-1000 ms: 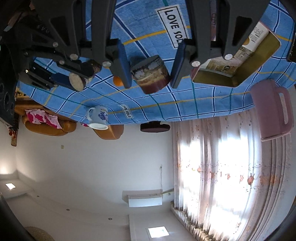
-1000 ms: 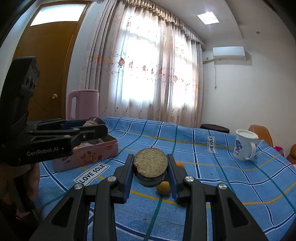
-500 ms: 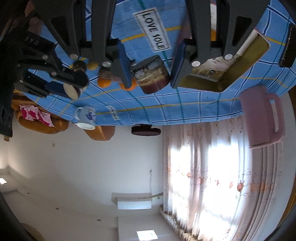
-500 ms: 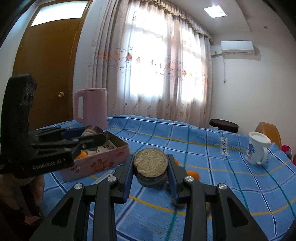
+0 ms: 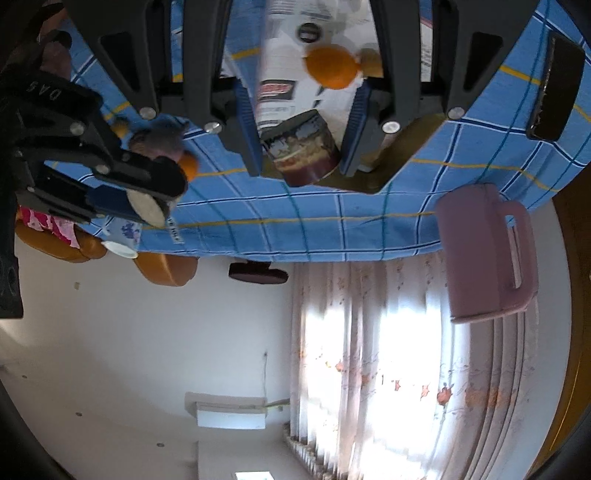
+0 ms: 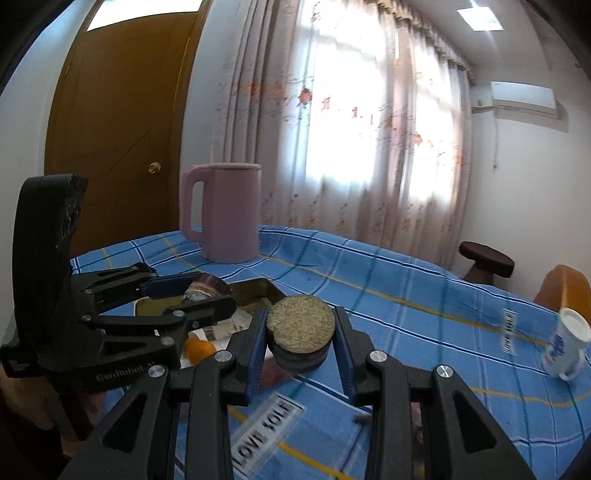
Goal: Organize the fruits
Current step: 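Lower and release the brown jar with the left tool while the right tool releases the can in the tin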
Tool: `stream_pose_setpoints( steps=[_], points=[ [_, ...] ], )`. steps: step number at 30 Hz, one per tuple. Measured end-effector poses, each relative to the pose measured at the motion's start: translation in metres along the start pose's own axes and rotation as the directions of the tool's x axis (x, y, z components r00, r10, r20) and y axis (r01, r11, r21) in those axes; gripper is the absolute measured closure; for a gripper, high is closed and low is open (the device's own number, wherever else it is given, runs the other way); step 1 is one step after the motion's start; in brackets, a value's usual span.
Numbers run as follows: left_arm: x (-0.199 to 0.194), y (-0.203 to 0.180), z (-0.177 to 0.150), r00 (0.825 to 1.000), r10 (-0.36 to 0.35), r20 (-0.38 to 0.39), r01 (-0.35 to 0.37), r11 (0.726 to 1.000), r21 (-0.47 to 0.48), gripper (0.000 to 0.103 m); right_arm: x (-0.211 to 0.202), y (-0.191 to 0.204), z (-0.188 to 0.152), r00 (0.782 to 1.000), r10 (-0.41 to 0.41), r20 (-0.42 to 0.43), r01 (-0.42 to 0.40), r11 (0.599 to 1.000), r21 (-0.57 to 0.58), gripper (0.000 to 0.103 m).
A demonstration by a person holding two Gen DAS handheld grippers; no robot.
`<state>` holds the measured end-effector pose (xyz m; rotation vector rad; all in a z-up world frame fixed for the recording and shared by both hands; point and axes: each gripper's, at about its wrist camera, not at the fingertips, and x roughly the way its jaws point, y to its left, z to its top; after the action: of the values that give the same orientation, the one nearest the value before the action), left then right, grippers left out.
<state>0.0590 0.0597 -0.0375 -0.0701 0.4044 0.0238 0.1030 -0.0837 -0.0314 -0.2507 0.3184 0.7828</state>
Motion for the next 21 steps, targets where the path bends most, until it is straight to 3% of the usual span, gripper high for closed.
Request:
stream_pose_setpoints(
  steps=[8, 21],
  points=[
    [0.021, 0.033, -0.003, 0.994, 0.021, -0.107, -0.025, 0.999, -0.037, 0.058, 0.050, 0.013, 0.009, 0.995, 0.058, -0.082, -0.055, 0.998, 0.038, 0.067],
    [0.037, 0.057, -0.010, 0.978, 0.059, -0.200, -0.068, 0.997, -0.040, 0.058, 0.094, 0.030, -0.009, 0.973, 0.081, -0.215, -0.073, 0.996, 0.047, 0.067]
  ],
)
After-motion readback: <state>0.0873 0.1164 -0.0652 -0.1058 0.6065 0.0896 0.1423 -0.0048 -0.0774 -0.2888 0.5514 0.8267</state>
